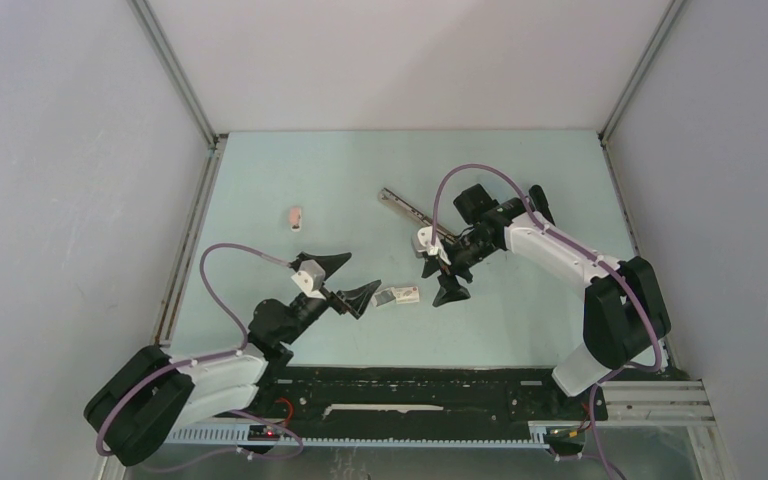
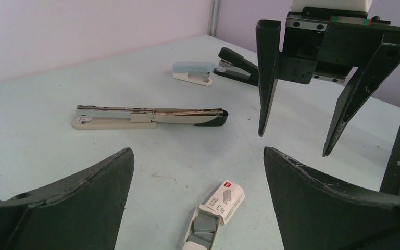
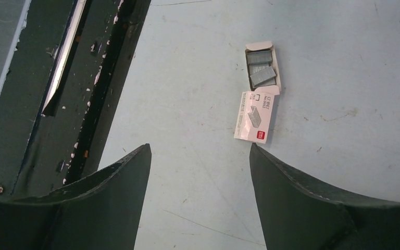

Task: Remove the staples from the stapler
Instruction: Close the staple box at the center of the board.

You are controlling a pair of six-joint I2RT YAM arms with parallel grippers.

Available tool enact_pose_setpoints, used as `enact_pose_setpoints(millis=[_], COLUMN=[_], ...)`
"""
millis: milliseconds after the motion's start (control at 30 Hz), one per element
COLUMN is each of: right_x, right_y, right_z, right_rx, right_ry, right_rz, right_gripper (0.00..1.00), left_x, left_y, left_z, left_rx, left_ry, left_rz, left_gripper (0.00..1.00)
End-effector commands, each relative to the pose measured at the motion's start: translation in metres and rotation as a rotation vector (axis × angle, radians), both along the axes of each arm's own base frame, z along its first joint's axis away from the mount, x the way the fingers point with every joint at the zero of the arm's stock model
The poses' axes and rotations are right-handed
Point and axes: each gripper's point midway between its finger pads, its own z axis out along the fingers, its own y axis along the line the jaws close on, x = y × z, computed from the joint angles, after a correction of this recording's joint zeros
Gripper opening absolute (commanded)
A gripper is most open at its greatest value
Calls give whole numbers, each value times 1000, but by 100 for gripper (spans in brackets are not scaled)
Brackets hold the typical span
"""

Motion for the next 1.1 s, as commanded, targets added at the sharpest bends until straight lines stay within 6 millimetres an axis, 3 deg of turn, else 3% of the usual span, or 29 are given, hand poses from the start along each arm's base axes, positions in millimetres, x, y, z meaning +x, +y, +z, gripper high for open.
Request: enact_pose_setpoints(millis=[0,1067], right_x=[-4,-7], right_y=[4,4], right_z=[2,1], right_rx=[23,16], right_ry=[7,2], right_rz=[26,40], right_gripper=[78,78], left_x=[-18,-18], left_y=[14,12], left_z=[-46,-49], left_rx=[66,81], left_ry=[77,90], left_rz=[4,-5], left_gripper=[100,100])
